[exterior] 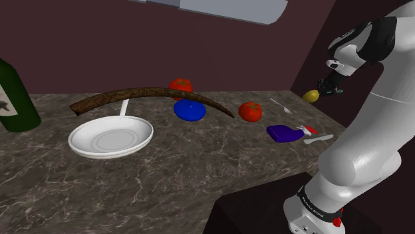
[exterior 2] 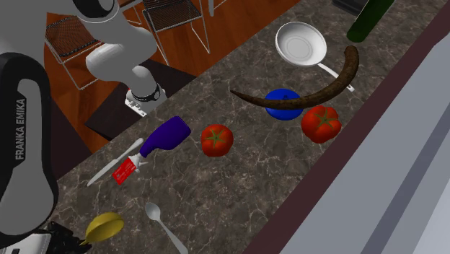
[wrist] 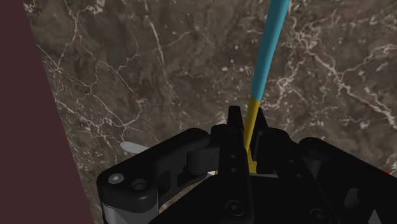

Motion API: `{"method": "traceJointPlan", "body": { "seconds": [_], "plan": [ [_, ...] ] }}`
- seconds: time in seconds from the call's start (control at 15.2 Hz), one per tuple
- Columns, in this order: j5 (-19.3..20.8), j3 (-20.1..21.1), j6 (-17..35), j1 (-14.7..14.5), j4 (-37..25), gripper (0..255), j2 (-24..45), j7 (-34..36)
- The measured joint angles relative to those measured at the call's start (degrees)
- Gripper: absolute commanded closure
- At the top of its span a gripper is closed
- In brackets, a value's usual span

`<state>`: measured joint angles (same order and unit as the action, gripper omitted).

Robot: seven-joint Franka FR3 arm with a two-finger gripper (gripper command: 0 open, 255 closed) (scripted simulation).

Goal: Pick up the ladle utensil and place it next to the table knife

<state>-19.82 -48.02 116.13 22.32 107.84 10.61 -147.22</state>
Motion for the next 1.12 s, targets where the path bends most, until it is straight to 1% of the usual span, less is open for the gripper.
{"method": "traceJointPlan", "body": {
  "seconds": [0.59,1.12],
  "plan": [
    [-3.73,1.08,5.43,1.09,3.81,255,3.23,-3.41],
    [-7.92,2.77,9.97,2.43,6.23,255,6.84,-6.68]
  ]
}}
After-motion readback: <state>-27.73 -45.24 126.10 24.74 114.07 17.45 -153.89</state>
